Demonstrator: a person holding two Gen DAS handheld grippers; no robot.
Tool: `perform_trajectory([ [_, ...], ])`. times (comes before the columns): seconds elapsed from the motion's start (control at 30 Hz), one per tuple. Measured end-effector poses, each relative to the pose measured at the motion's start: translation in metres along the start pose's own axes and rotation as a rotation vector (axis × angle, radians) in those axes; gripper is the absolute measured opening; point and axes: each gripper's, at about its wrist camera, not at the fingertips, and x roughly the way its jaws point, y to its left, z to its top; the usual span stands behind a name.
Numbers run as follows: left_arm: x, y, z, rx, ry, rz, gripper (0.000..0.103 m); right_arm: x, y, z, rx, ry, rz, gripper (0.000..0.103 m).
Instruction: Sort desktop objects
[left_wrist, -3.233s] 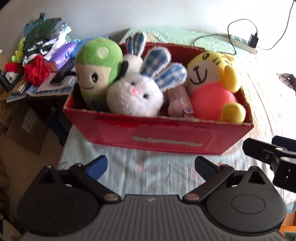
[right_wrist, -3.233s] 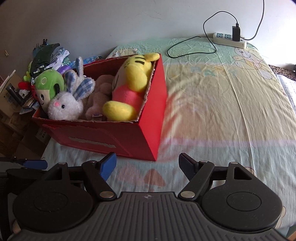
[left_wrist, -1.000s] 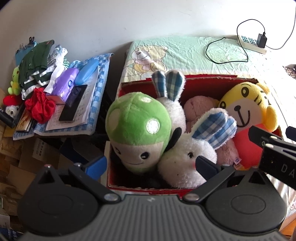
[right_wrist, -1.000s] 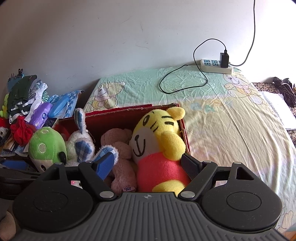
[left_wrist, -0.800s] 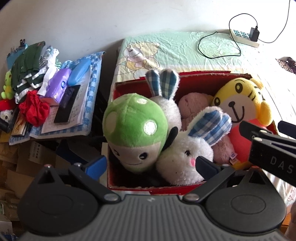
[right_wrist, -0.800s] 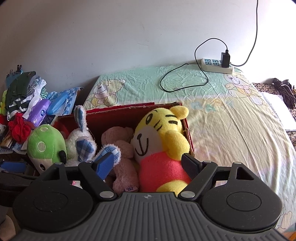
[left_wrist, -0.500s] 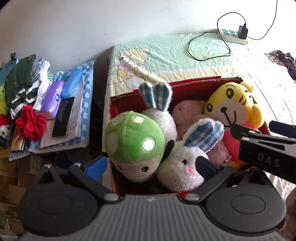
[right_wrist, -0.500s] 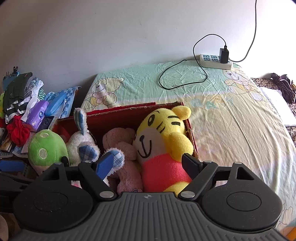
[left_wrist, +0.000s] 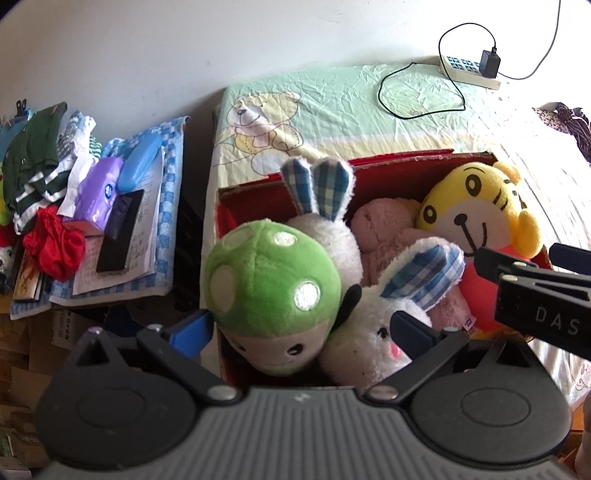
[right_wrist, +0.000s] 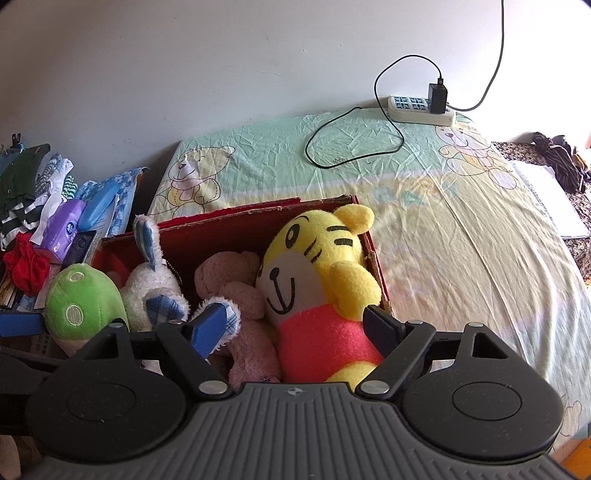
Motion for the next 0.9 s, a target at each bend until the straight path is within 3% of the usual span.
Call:
perform_trajectory([
  [0.9,0.012,-0.005,0.005,0.004,-0.020,0.037,0.102,0.016,0.004,0.004,-0.028,0.019,-0.004,0.083],
])
